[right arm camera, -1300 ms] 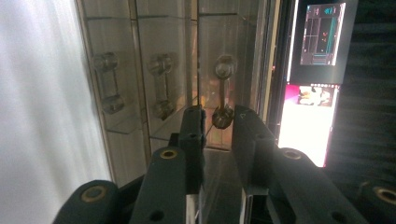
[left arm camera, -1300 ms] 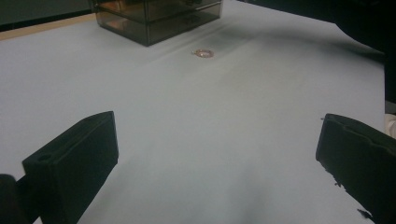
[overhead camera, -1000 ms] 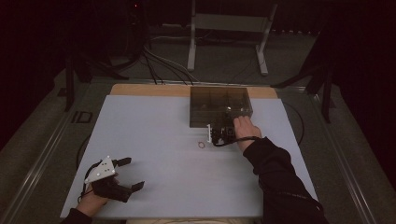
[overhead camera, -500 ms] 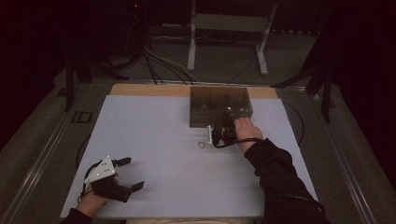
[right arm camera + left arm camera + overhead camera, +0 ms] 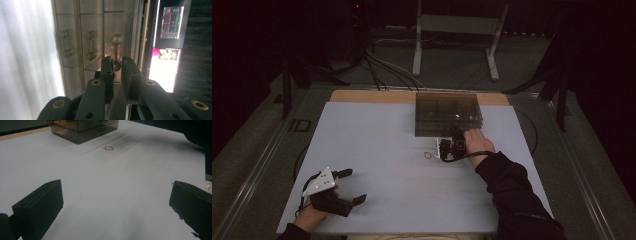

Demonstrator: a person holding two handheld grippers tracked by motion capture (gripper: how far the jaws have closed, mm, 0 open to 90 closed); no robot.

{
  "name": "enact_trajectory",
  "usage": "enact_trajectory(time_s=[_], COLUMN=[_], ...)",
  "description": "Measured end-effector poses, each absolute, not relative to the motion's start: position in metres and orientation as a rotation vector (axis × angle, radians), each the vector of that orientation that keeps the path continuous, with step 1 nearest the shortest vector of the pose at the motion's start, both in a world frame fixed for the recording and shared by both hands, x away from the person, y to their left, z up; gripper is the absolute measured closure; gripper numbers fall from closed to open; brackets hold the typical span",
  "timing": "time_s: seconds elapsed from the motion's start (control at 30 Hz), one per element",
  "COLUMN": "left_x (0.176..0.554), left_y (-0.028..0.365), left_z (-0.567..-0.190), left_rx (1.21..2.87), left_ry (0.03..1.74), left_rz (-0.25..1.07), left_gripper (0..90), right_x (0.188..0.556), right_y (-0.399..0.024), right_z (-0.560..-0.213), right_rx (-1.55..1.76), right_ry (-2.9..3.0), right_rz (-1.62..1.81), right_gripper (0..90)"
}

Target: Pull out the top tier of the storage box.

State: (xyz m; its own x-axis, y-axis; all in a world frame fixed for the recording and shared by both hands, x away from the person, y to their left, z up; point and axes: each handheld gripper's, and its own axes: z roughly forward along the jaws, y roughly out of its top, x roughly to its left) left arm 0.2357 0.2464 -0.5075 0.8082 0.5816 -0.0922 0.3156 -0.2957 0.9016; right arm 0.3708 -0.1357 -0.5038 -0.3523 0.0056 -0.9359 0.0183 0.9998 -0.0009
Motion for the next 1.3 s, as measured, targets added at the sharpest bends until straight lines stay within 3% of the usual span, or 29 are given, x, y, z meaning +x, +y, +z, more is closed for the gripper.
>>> enact_trajectory(time_s=[0.77, 1.3], left_x=[0.236, 0.236], left_y=[0.247, 0.247], left_z=[-0.508, -0.508], left_rx=[1.906, 1.903], left_ry=[0.677, 0.678], left_rz=[0.306, 0.303], left_gripper=[0.0, 0.0], right_x=[0.365, 0.368], right_y=[-0.138, -0.149], right_z=[-0.505, -0.482], right_rx=[0.019, 0.111], right_ry=[1.938, 2.104], right_rz=[0.015, 0.230], right_gripper=[79.5, 52.8])
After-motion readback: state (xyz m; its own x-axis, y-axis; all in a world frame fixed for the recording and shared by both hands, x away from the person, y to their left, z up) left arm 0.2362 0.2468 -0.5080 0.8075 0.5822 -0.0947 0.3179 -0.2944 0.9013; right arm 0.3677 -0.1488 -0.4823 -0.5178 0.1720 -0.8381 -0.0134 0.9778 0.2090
